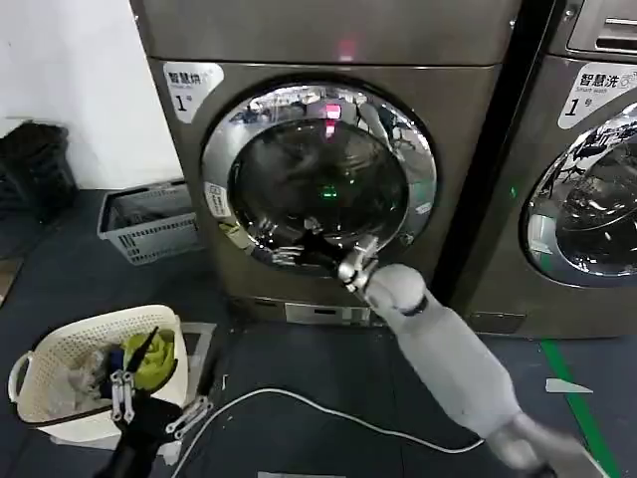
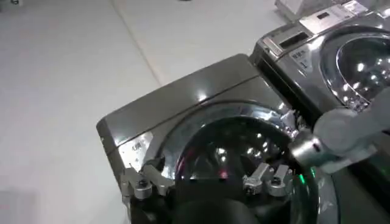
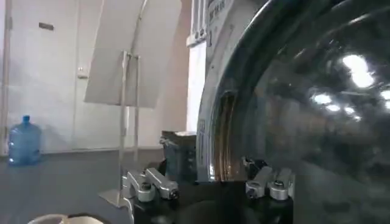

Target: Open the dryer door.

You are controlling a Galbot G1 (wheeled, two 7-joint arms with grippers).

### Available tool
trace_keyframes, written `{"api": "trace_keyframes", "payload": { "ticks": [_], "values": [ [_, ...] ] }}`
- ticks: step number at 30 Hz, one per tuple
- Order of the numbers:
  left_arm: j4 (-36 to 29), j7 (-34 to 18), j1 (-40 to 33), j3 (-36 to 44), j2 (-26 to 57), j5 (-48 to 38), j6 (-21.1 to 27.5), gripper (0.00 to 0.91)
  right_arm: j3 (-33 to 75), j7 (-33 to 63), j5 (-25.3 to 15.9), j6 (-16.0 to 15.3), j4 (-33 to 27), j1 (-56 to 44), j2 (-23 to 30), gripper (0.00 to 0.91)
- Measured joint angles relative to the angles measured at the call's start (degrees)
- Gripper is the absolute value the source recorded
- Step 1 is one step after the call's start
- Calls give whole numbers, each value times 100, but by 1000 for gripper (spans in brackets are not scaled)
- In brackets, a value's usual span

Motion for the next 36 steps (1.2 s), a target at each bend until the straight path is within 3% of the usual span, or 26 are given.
{"api": "trace_keyframes", "payload": {
  "ticks": [15, 36],
  "values": [
    [5, -10, -14, 5, -26, 8, -20, 907, -189, 381, -368, 133, -741, 440, 607, 907],
    [-84, -40, 113, -30, -108, 92, -91, 907, -354, 570, -446, 271, -1604, 975, 1356, 907]
  ]
}}
